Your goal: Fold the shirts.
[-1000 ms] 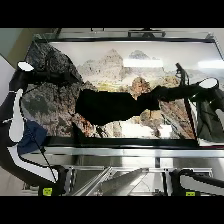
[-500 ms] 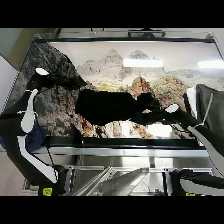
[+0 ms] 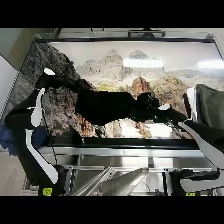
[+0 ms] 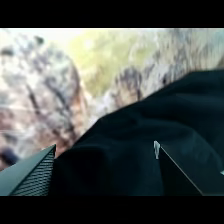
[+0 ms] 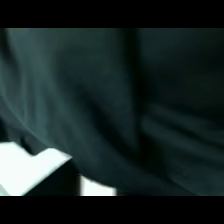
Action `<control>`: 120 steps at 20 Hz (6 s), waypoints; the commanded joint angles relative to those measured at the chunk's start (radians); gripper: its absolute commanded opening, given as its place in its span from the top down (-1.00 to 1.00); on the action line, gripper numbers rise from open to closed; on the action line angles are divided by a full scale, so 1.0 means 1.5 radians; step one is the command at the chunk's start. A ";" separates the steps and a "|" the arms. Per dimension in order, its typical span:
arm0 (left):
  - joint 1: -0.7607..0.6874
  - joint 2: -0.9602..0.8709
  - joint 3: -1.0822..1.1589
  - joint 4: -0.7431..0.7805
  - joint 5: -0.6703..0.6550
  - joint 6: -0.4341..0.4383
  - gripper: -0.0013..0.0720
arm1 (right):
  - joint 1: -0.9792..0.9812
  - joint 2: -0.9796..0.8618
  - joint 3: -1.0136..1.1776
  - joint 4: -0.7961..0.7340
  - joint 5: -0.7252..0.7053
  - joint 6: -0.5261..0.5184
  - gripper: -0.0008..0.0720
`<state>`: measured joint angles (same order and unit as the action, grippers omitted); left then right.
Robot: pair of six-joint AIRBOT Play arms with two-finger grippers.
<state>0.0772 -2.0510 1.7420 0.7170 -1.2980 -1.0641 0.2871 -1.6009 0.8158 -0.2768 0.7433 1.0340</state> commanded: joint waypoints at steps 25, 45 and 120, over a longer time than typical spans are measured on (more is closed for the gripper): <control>0.086 0.646 -0.167 -0.059 -0.129 -0.053 0.95 | -0.389 0.642 0.082 0.054 0.360 0.056 0.92; -0.063 0.419 -0.253 0.161 0.089 -0.005 0.92 | -0.239 0.271 0.094 -0.180 0.238 0.059 0.92; 0.133 0.212 -0.381 0.307 -0.030 0.041 -0.89 | -0.462 -0.022 0.246 -0.210 0.392 -0.085 0.03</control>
<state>0.2852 -1.7290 1.2118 1.1896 -1.4387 -1.0183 -0.4030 -1.6341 1.1912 -0.5686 1.3403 0.8974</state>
